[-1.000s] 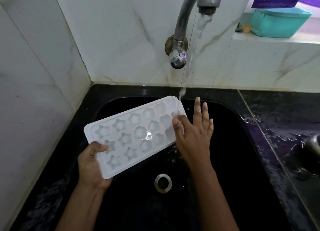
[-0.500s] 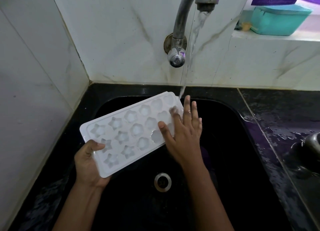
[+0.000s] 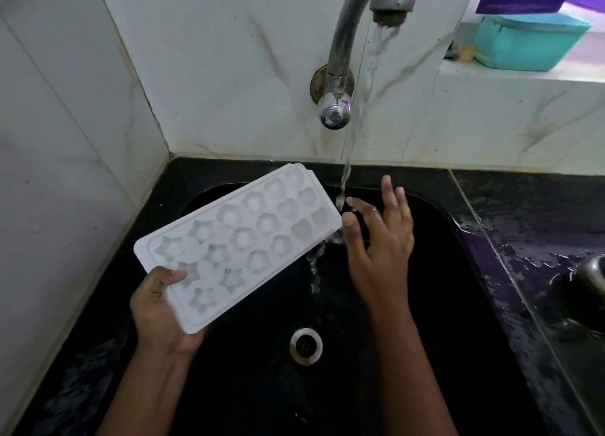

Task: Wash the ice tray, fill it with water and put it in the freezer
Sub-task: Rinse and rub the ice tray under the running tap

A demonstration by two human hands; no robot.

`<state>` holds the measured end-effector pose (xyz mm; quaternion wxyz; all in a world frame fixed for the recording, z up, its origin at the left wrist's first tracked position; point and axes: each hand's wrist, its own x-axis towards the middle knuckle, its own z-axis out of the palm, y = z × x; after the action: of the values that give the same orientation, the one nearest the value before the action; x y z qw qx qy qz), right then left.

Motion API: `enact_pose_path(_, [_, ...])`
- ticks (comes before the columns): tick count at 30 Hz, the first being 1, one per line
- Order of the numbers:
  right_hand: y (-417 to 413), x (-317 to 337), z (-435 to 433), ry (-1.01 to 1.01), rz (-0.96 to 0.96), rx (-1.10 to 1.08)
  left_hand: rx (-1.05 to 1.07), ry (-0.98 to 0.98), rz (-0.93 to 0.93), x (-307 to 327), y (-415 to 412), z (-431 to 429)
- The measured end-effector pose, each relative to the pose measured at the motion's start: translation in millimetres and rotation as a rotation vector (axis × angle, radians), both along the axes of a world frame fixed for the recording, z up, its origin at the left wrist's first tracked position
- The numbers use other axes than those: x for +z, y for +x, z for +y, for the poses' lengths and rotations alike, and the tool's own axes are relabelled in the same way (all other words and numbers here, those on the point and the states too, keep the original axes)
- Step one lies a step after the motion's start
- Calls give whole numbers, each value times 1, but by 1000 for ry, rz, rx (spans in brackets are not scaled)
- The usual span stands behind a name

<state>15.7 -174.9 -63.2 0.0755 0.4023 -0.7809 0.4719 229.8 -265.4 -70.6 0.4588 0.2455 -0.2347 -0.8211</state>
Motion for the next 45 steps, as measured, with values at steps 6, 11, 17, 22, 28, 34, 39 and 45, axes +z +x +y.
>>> enact_pose_path(6, [4,-6,-5,39,27,51,-38,43,21,0,0,0])
enact_pose_path(11, [18,-12,-11,297,70,-5,-112,60,49,2,-2,2])
enact_pose_path(17, [11,-10,-6,294,54,35,-66,30,30,3,-1,2])
enact_pose_path(22, [28,-10,-14,322,59,54,-86,18,52,1,-3,2])
enact_pose_path(28, [10,-13,-4,354,63,2,-77,12,5,2,-3,3])
enact_pose_path(34, [18,-13,-8,378,14,126,-68,23,2,-1,-4,0])
enact_pose_path(39, [12,-12,-4,408,43,-14,-103,25,9,0,-7,5])
enact_pose_path(45, [17,-11,-8,432,21,146,-36,-10,-6,1,-5,1])
